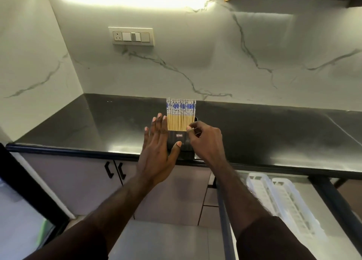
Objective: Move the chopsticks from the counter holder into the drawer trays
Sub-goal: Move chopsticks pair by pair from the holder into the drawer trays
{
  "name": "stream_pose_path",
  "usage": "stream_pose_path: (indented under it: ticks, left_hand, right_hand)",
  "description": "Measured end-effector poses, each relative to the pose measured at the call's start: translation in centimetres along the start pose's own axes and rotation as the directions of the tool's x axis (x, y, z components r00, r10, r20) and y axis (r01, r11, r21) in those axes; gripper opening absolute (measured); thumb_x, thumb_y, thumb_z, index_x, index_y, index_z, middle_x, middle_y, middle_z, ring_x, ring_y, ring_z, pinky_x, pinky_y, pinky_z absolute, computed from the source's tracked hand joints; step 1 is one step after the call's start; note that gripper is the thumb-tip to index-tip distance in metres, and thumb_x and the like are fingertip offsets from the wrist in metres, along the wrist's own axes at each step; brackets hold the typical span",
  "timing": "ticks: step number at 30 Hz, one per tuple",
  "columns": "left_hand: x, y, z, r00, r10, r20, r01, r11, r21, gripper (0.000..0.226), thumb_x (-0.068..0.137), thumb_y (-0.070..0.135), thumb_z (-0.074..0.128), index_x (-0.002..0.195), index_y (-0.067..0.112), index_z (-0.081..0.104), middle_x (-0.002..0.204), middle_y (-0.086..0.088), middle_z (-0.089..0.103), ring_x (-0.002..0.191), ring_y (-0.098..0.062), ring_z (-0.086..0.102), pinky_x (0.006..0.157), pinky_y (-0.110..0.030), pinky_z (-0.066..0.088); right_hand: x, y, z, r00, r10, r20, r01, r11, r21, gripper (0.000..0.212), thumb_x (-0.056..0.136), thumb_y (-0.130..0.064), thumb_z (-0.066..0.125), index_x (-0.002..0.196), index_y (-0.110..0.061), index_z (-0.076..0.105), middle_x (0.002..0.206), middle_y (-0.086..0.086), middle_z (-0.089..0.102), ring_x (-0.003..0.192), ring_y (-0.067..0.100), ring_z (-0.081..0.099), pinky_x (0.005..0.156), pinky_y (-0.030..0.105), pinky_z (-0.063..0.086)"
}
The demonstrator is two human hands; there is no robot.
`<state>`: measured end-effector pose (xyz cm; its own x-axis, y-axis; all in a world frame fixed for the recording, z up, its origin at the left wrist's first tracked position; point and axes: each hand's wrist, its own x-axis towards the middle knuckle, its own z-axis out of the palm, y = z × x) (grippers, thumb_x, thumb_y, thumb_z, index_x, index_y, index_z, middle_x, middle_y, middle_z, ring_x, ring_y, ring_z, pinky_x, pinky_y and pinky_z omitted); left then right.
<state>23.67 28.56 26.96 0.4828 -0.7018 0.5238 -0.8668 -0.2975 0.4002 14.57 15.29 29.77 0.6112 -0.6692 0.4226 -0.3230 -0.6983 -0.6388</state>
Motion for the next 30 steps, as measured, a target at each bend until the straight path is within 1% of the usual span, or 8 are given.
stream_pose_path:
  ticks: [9, 11, 15, 19, 22, 26, 29, 30]
  left_hand:
    - [12.0, -8.0, 5.9, 0.997, -0.071, 0.013, 0.072, 0.997, -0.03, 0.07, 0.096, 0.046, 0.031, 0.153, 0.016, 0.003, 0.159, 0.003, -0.006, 0.148, -0.013, -0.01, 0.12, -0.034, -0.001]
    - [14.6, -9.2, 7.2, 0.994, -0.113, 0.006, 0.113, 0.992, -0.064, 0.065, 0.097, 0.037, 0.038, 0.153, 0.013, 0.014, 0.16, -0.002, 0.004, 0.148, -0.015, -0.004, 0.12, -0.037, 0.008]
    - [18.7, -10.9, 9.6, 0.965, -0.261, 0.021, 0.261, 0.956, -0.135, 0.057, 0.097, 0.024, 0.052, 0.148, 0.008, 0.031, 0.155, -0.01, 0.031, 0.147, -0.023, 0.019, 0.118, -0.04, 0.021]
    - [21.6, -12.8, 11.3, 0.896, -0.443, 0.016, 0.432, 0.865, -0.256, 0.051, 0.093, 0.023, 0.06, 0.139, 0.008, 0.047, 0.143, -0.012, 0.051, 0.134, -0.024, 0.045, 0.109, -0.033, 0.036]
    - [22.4, -13.8, 12.3, 0.852, -0.518, 0.08, 0.501, 0.759, -0.417, 0.052, 0.088, 0.021, 0.068, 0.136, 0.007, 0.051, 0.135, -0.01, 0.058, 0.124, -0.019, 0.055, 0.103, -0.027, 0.042]
    - [22.7, -14.9, 13.3, 0.815, -0.551, 0.18, 0.533, 0.589, -0.607, 0.039, 0.086, 0.015, 0.07, 0.124, 0.009, 0.063, 0.112, -0.004, 0.072, 0.104, -0.011, 0.068, 0.091, -0.031, 0.055]
    - [23.0, -15.0, 13.5, 0.794, -0.567, 0.22, 0.535, 0.48, -0.696, 0.022, 0.084, 0.006, 0.071, 0.106, 0.009, 0.071, 0.094, -0.002, 0.075, 0.091, -0.015, 0.072, 0.084, -0.028, 0.058]
    - [23.0, -15.1, 13.5, 0.785, -0.577, 0.224, 0.537, 0.455, -0.711, 0.022, 0.083, 0.005, 0.072, 0.104, 0.007, 0.072, 0.094, -0.004, 0.075, 0.09, -0.017, 0.072, 0.084, -0.031, 0.058]
  right_hand:
    - [12.6, 3.6, 8.5, 0.997, 0.048, 0.058, -0.051, 0.998, 0.046, 0.025, 0.093, -0.033, 0.06, 0.112, -0.019, 0.068, 0.101, 0.001, 0.074, 0.084, 0.009, 0.069, 0.079, 0.025, 0.058]
    - [14.7, 4.5, 10.2, 0.995, 0.049, 0.092, -0.053, 0.998, 0.046, 0.026, 0.093, -0.032, 0.06, 0.115, -0.019, 0.068, 0.105, 0.002, 0.074, 0.088, 0.01, 0.069, 0.083, 0.029, 0.058]
    - [17.7, 5.6, 12.5, 0.985, 0.048, 0.164, -0.056, 0.997, 0.046, 0.027, 0.095, -0.027, 0.059, 0.119, -0.018, 0.068, 0.108, 0.002, 0.074, 0.09, 0.008, 0.069, 0.083, 0.02, 0.054]
    - [19.5, 6.3, 14.7, 0.978, 0.033, 0.205, -0.044, 0.998, 0.048, 0.028, 0.094, -0.025, 0.06, 0.121, -0.016, 0.067, 0.11, 0.003, 0.074, 0.091, 0.011, 0.07, 0.081, 0.016, 0.05]
    - [20.0, 6.7, 15.8, 0.975, 0.026, 0.221, -0.036, 0.998, 0.042, 0.028, 0.095, -0.024, 0.06, 0.121, -0.016, 0.066, 0.106, 0.003, 0.074, 0.087, 0.011, 0.071, 0.081, 0.02, 0.055]
    - [20.3, 7.0, 16.5, 0.977, 0.034, 0.209, -0.036, 0.999, 0.005, 0.027, 0.095, -0.026, 0.058, 0.12, -0.017, 0.067, 0.1, 0.003, 0.075, 0.084, 0.012, 0.069, 0.081, 0.018, 0.051]
    - [20.4, 7.0, 16.8, 0.979, 0.039, 0.202, -0.037, 0.999, -0.013, 0.025, 0.096, -0.026, 0.057, 0.116, -0.016, 0.068, 0.094, 0.001, 0.074, 0.078, 0.01, 0.067, 0.073, 0.006, 0.039]
    - [20.4, 7.0, 16.9, 0.98, 0.037, 0.195, -0.036, 0.999, -0.009, 0.024, 0.095, -0.025, 0.058, 0.114, -0.016, 0.069, 0.093, 0.001, 0.075, 0.077, 0.01, 0.068, 0.073, 0.007, 0.043]
